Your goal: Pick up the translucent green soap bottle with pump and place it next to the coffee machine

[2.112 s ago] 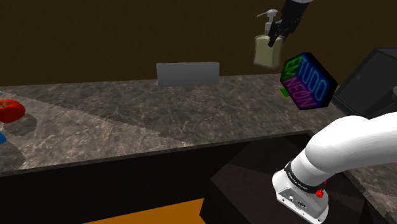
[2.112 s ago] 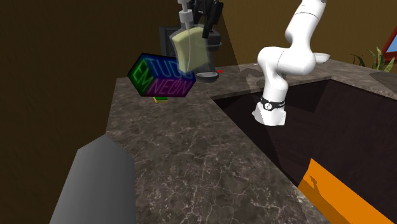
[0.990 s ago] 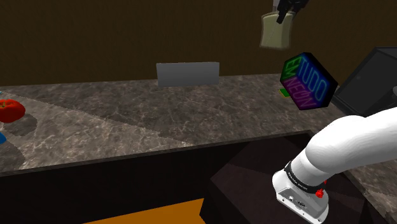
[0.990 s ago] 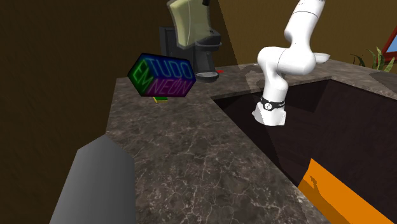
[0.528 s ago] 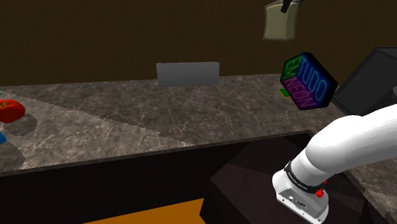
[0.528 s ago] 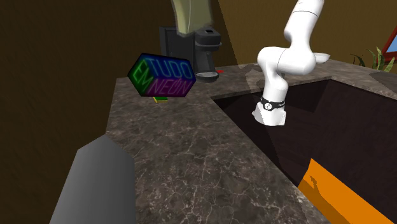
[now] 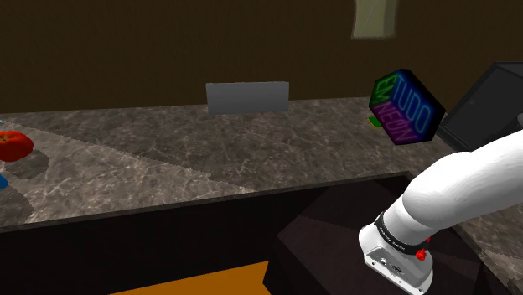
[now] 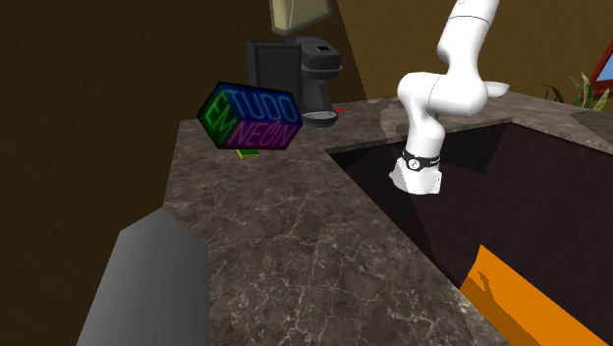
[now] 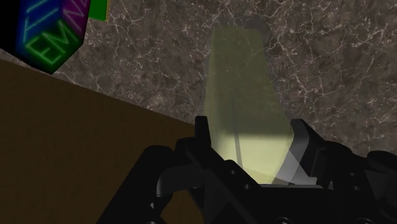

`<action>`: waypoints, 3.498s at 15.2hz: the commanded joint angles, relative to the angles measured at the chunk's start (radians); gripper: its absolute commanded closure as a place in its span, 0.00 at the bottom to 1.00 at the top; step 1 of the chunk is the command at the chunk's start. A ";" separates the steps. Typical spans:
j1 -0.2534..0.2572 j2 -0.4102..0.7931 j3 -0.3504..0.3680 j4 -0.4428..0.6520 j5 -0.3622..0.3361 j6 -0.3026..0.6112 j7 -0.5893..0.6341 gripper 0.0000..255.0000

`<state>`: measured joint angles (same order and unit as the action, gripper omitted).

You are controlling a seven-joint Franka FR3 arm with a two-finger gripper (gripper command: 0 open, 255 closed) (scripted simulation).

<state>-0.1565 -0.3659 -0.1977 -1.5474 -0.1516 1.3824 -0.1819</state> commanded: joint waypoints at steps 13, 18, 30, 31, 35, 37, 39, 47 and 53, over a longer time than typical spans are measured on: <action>-0.071 -0.210 -0.171 -0.101 -0.090 -0.063 -0.256 1.00; -0.091 -0.254 -0.252 -0.094 -0.134 -0.088 -0.366 1.00; -0.088 -0.263 -0.505 0.045 -0.230 -0.143 -0.665 1.00; -0.083 -0.257 -0.532 0.065 -0.236 -0.148 -0.692 1.00; -0.043 -0.224 -0.658 0.162 -0.253 -0.165 -0.806 1.00; -0.009 -0.202 -0.736 0.221 -0.259 -0.175 -0.865 1.00; 0.024 -0.187 -0.796 0.266 -0.262 -0.183 -0.904 1.00; -0.065 -0.289 -0.719 0.053 -0.302 -0.077 -0.859 1.00; -0.108 -0.350 -0.696 -0.081 -0.327 -0.006 -0.835 1.00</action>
<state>-0.2593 -0.7064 -0.8952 -1.6056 -0.4744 1.3622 -1.0212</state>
